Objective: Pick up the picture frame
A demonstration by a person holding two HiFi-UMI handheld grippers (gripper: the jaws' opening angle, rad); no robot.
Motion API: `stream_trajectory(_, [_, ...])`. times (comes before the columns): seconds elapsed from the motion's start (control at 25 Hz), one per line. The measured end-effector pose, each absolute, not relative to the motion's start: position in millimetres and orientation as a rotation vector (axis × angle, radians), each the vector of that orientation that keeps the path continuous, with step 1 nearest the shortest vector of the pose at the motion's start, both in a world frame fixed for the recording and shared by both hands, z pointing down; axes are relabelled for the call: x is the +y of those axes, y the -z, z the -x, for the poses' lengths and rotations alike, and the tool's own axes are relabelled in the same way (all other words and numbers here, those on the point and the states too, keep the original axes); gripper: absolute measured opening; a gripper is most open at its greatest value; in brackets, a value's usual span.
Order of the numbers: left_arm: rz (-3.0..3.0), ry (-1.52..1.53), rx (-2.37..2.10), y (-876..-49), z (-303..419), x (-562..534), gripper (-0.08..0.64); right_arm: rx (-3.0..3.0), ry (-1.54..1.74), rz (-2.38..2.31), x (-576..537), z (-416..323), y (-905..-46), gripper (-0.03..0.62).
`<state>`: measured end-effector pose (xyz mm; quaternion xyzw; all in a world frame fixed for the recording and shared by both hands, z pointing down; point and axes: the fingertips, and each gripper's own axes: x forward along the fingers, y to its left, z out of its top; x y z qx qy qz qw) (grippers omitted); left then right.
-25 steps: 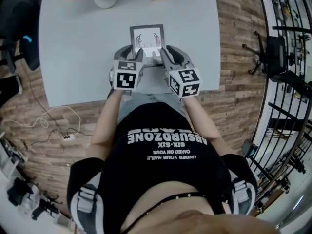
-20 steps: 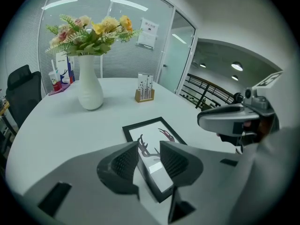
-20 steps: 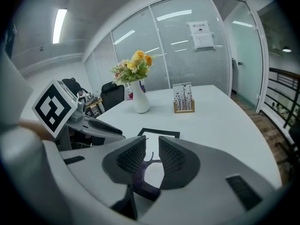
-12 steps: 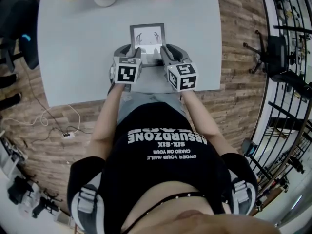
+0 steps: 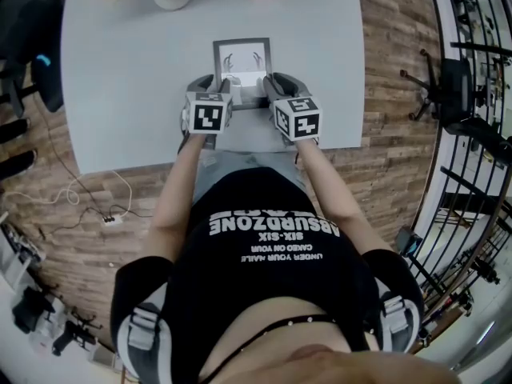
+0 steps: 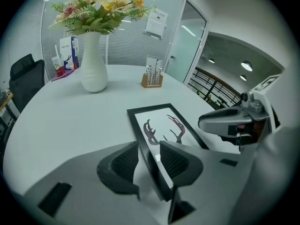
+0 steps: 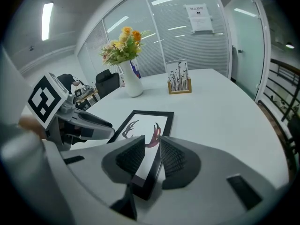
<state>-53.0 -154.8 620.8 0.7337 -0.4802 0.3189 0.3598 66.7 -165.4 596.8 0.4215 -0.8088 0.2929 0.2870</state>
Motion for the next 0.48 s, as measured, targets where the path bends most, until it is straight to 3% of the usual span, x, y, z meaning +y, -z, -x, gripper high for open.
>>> stream_trajectory(0.48, [-1.833, -0.860, -1.228, -640, 54, -147, 0.137, -2.074, -0.855, -1.105, -160, -76, -628, 0.100])
